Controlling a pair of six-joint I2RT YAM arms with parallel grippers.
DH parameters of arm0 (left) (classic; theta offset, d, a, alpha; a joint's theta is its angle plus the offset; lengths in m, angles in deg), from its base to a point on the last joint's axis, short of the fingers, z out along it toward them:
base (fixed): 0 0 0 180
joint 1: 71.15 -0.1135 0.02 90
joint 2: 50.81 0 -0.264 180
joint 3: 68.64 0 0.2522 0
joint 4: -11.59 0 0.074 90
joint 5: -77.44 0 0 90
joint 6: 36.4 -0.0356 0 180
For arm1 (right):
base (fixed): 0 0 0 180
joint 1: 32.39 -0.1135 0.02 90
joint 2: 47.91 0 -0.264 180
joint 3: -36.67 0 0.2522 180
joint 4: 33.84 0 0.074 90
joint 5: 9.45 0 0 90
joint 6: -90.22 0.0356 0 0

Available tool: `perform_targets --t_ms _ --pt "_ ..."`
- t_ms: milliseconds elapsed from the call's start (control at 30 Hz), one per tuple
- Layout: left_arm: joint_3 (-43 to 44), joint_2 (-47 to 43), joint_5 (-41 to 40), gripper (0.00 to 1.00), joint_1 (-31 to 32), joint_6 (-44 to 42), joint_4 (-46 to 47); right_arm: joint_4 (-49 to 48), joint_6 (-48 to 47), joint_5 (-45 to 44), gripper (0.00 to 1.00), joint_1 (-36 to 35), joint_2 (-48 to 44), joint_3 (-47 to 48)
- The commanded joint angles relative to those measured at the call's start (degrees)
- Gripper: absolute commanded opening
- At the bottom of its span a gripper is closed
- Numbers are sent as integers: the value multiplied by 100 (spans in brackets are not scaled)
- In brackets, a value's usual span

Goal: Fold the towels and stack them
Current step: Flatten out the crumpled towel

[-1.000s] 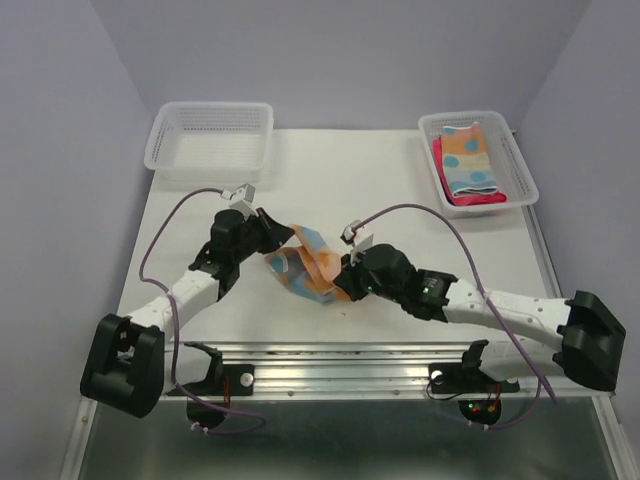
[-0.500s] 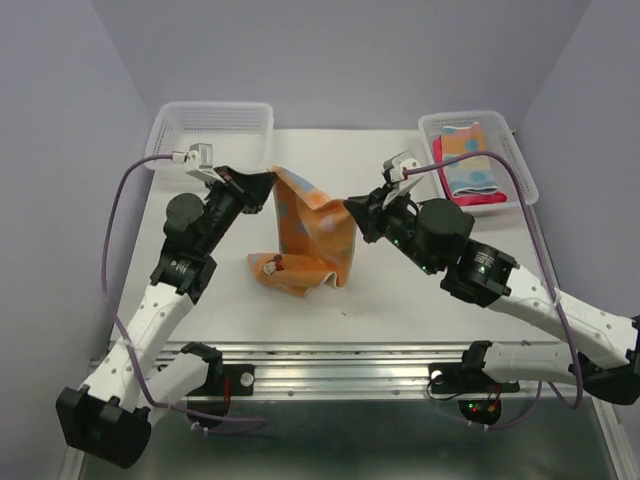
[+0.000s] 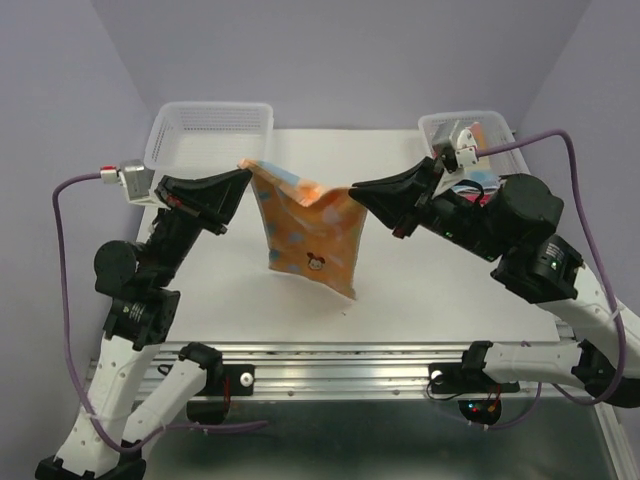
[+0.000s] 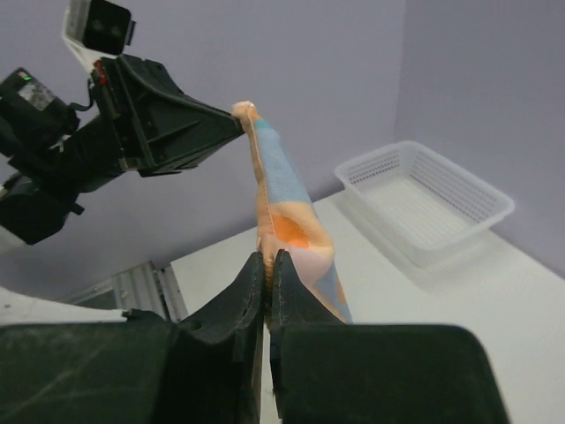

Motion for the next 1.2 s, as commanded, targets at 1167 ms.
perform_targets --t_ms 1167 --pt "-219 3570 -1323 0 12 -100 1949 -2126 -913 -1022 1 2423 1564 -1346"
